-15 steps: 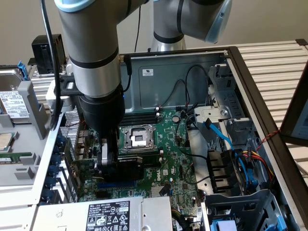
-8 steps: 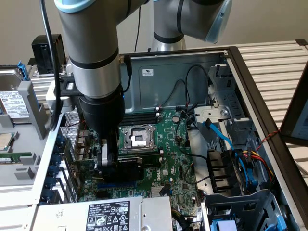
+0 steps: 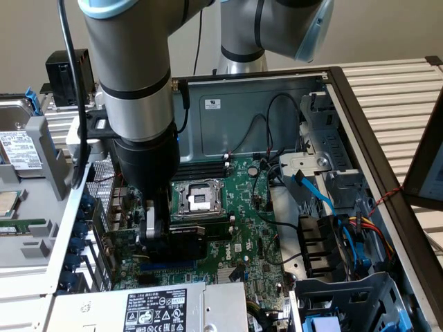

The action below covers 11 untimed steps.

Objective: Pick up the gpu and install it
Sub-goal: 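Insert the gpu into the slot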

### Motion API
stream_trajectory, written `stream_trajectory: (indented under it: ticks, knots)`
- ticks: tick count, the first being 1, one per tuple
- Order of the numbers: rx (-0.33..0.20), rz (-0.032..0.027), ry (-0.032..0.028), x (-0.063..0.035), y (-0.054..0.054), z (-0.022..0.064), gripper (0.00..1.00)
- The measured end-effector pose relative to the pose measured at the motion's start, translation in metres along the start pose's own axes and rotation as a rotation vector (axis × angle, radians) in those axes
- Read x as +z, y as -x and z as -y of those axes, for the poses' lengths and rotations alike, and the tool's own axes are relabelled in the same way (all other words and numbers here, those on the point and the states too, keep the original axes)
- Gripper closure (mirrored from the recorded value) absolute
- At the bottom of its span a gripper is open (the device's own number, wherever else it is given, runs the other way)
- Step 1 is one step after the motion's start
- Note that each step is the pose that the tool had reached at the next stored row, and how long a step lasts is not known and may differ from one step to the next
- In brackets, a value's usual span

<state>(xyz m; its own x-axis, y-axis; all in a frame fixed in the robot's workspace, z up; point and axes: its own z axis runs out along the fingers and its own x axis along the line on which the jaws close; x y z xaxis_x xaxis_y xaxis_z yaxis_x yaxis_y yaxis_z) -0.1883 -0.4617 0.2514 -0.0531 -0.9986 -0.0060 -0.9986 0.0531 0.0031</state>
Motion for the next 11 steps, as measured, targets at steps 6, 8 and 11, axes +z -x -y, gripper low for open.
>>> stream_trajectory:
  ticks: [6, 8, 11]
  knots:
    - [0.0, 0.0, 0.0001, 0.0004, 0.0003, 0.0, 0.73]
    - [0.0, 0.0, 0.0, 0.0007, 0.0003, 0.0, 0.73]
    - [0.0, 0.0, 0.0, 0.0011, 0.0003, -0.0001, 0.73]
